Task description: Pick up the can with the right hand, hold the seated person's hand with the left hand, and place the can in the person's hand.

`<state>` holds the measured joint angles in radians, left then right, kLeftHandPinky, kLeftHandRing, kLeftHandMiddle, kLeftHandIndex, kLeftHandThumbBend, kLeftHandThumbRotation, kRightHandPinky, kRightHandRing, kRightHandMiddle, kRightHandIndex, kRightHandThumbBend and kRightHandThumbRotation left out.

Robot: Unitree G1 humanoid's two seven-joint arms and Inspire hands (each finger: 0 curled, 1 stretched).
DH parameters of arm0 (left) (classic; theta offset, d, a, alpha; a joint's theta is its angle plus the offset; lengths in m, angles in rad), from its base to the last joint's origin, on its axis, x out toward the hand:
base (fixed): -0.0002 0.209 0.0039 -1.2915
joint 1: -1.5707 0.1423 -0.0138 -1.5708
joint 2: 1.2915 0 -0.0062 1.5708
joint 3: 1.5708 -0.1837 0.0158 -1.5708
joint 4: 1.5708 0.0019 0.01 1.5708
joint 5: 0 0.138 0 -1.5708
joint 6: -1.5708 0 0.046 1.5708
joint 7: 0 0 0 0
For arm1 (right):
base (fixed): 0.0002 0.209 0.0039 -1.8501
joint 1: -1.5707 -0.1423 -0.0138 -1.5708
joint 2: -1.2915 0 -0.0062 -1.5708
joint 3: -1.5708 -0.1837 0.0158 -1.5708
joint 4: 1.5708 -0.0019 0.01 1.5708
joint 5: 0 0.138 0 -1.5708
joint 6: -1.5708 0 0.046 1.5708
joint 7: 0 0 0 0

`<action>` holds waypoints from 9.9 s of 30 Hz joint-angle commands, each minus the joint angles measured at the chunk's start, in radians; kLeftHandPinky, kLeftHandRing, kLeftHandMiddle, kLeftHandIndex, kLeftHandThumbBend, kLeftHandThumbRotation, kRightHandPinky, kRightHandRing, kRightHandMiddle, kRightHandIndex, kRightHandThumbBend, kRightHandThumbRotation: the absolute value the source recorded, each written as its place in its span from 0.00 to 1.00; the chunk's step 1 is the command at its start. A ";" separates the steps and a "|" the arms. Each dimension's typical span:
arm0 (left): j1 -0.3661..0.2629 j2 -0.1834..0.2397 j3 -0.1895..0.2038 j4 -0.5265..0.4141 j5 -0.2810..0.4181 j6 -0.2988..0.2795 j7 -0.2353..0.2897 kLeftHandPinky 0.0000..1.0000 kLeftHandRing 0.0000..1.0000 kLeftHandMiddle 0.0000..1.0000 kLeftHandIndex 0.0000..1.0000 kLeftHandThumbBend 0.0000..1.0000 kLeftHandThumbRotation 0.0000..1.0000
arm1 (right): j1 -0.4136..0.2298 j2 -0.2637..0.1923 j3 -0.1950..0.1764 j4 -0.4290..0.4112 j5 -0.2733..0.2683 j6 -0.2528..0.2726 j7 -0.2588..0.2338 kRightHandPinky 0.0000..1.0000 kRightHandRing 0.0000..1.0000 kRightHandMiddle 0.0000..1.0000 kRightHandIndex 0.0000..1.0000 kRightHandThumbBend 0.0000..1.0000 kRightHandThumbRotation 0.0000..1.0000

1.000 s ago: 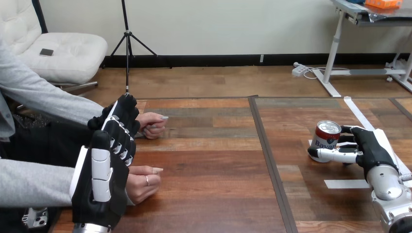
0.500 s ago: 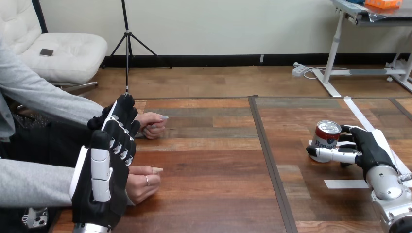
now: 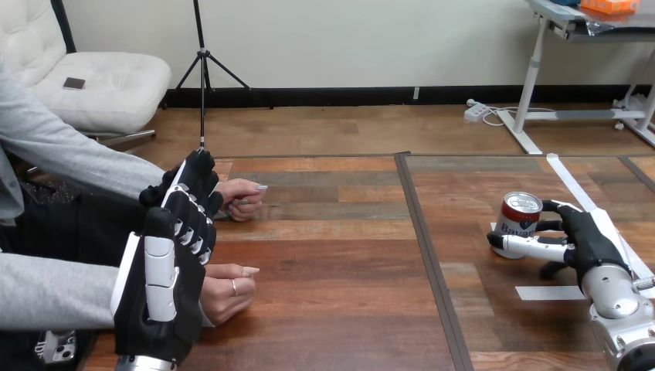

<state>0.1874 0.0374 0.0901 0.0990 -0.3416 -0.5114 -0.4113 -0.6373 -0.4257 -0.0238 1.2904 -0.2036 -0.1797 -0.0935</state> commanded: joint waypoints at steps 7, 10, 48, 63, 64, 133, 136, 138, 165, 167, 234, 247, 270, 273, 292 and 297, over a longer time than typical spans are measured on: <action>-0.032 0.002 -0.008 -0.040 -0.002 -0.001 -0.005 1.00 1.00 0.98 0.94 0.77 0.99 | -0.083 0.023 0.027 -0.015 -0.019 0.007 -0.012 0.38 0.68 0.74 0.88 1.00 0.27; -0.034 0.001 -0.008 -0.035 -0.004 -0.007 -0.008 1.00 0.99 0.98 0.94 0.77 0.98 | -0.086 0.023 0.026 -0.014 -0.018 0.003 -0.008 0.45 0.75 0.80 0.88 1.00 0.27; -0.026 0.000 -0.004 -0.028 -0.006 -0.034 -0.020 1.00 0.98 0.97 0.94 0.74 0.98 | -0.145 0.043 0.035 -0.006 -0.042 0.036 -0.036 0.29 0.52 0.61 0.86 1.00 0.28; -0.007 0.003 -0.006 -0.060 -0.008 -0.005 -0.015 1.00 0.99 0.98 0.95 0.75 0.98 | -0.184 0.045 0.051 0.000 -0.050 0.109 0.007 0.49 0.88 0.91 0.96 1.00 0.35; -0.006 0.003 -0.007 -0.061 -0.009 -0.003 -0.015 1.00 0.99 0.98 0.95 0.75 0.98 | -0.185 0.044 0.052 0.000 -0.050 0.109 0.008 0.55 0.90 0.93 0.96 1.00 0.36; 0.004 0.006 -0.004 -0.090 -0.012 0.015 -0.006 1.00 1.00 0.98 0.96 0.76 0.96 | -0.223 0.057 0.089 0.004 -0.084 0.148 0.039 0.36 0.55 0.65 0.86 1.00 0.17; 0.000 0.004 -0.003 -0.085 -0.011 0.008 -0.008 1.00 1.00 0.99 0.96 0.75 0.96 | -0.223 0.057 0.097 0.004 -0.088 0.148 0.036 0.34 0.54 0.64 0.85 1.00 0.16; 0.000 0.004 -0.002 -0.086 -0.009 0.007 -0.007 1.00 1.00 0.99 0.96 0.75 0.96 | -0.223 0.057 0.102 0.003 -0.091 0.149 0.038 0.34 0.56 0.65 0.84 1.00 0.16; 0.009 0.007 -0.006 -0.123 -0.006 0.041 0.020 1.00 1.00 0.99 0.93 0.76 0.97 | -0.216 0.044 0.137 0.005 -0.106 0.147 0.078 0.32 0.54 0.63 0.80 1.00 0.13; 0.011 0.006 -0.006 -0.123 -0.007 0.041 0.019 1.00 1.00 0.99 0.93 0.76 0.97 | -0.215 0.044 0.139 0.005 -0.106 0.150 0.080 0.30 0.50 0.60 0.80 1.00 0.14; 0.025 0.002 -0.004 -0.142 0.005 0.046 0.043 1.00 1.00 0.98 0.92 0.78 0.96 | -0.175 0.023 0.185 0.006 -0.170 0.027 0.042 0.43 0.48 0.52 0.50 0.87 0.00; 0.028 0.005 -0.009 -0.137 0.007 0.041 0.034 1.00 1.00 0.99 0.93 0.77 0.98 | -0.168 0.025 0.185 0.008 -0.171 -0.002 0.011 0.39 0.44 0.46 0.43 0.83 0.00; 0.024 0.004 -0.004 -0.132 -0.002 0.038 0.030 1.00 1.00 1.00 0.94 0.80 0.98 | -0.164 0.023 0.186 0.009 -0.173 -0.018 -0.011 0.35 0.41 0.44 0.42 0.85 0.00; 0.027 0.003 -0.005 -0.133 0.002 0.037 0.033 1.00 1.00 1.00 0.94 0.79 0.98 | -0.166 0.022 0.191 0.009 -0.179 -0.015 -0.011 0.35 0.41 0.44 0.42 0.85 0.00; 0.024 0.002 -0.006 -0.124 -0.003 0.025 0.021 1.00 1.00 1.00 0.94 0.75 0.99 | -0.165 0.011 0.198 0.004 -0.198 -0.029 -0.003 0.35 0.41 0.44 0.42 0.85 0.00; 0.025 0.002 -0.006 -0.125 0.000 0.025 0.021 1.00 1.00 1.00 0.94 0.74 0.99 | -0.163 0.008 0.197 0.000 -0.199 -0.048 0.001 0.35 0.41 0.44 0.42 0.85 0.00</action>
<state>0.2374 0.0396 0.0911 0.0073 -0.3431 -0.4617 -0.3808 -0.7725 -0.3980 0.1666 1.3007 -0.3999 -0.1903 -0.0856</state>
